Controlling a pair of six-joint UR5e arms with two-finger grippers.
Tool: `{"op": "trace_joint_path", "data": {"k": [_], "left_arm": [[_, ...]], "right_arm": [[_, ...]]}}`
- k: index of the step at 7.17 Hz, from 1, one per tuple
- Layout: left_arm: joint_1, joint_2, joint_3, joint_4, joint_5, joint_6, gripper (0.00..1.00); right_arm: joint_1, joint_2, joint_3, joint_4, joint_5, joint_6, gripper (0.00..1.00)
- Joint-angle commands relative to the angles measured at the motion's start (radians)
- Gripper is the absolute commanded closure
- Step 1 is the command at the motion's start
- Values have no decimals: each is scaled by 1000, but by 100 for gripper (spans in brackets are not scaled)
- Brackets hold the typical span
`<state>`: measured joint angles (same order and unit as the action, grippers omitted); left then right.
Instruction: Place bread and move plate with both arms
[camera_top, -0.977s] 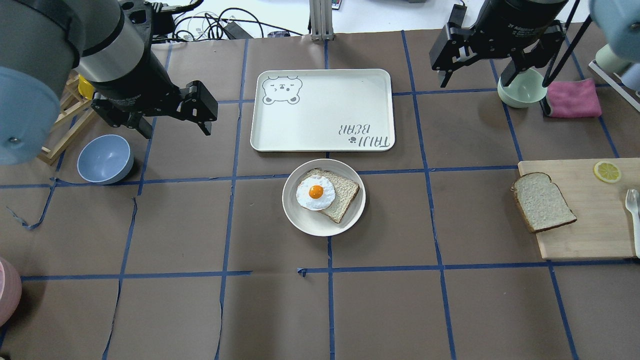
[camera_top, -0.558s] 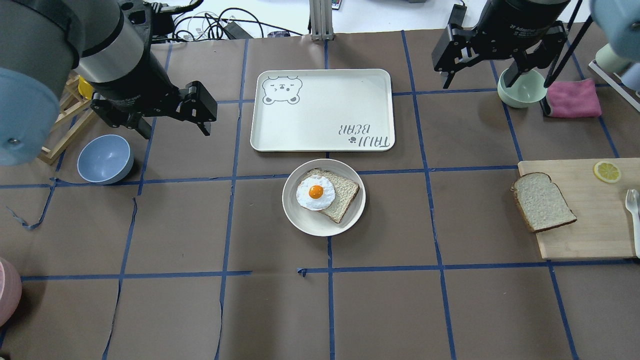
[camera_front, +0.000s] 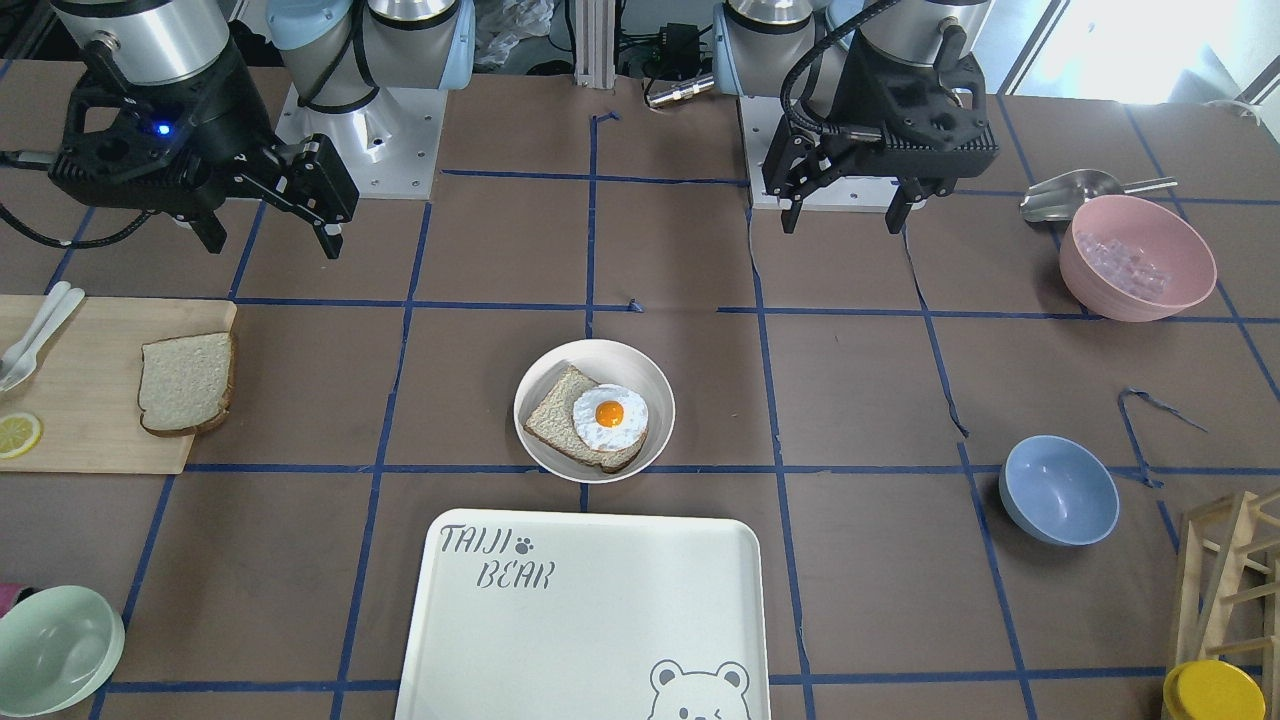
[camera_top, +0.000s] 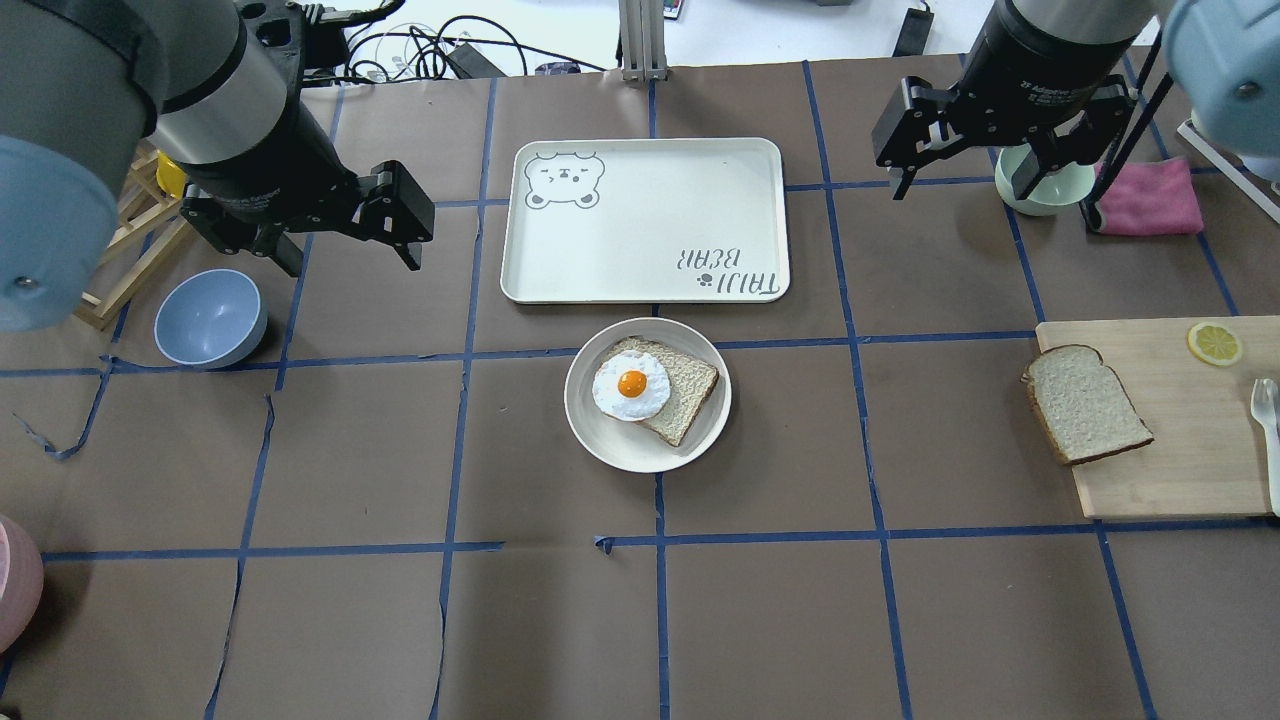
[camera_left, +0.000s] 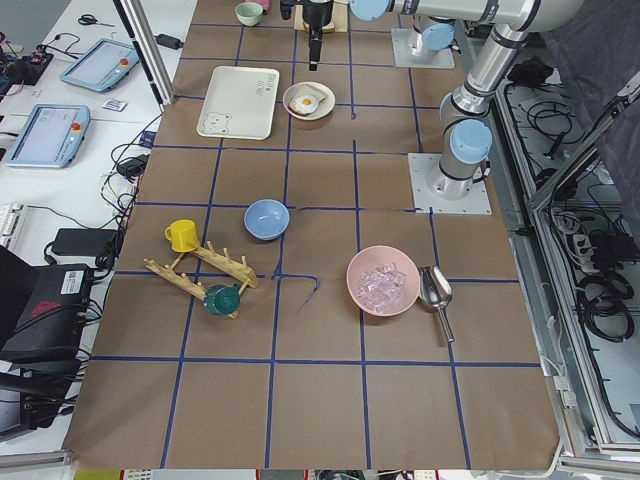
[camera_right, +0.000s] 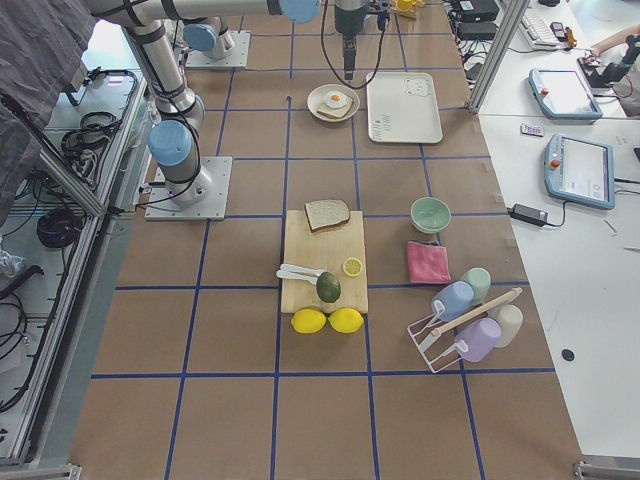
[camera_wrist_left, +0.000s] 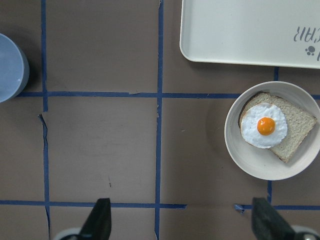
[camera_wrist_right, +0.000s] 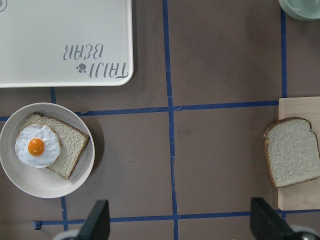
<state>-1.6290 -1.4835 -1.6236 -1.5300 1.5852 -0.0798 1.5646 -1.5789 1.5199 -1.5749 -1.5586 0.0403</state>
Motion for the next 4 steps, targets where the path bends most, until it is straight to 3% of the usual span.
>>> {"op": "trace_joint_path", "data": {"k": [1, 4], "left_arm": [[0, 2, -1, -1, 1, 0, 0], [0, 2, -1, -1, 1, 0, 0]], "right_arm": [[2, -3, 3, -5, 2, -3, 0], [0, 3, 3, -4, -1, -5, 0]]}}
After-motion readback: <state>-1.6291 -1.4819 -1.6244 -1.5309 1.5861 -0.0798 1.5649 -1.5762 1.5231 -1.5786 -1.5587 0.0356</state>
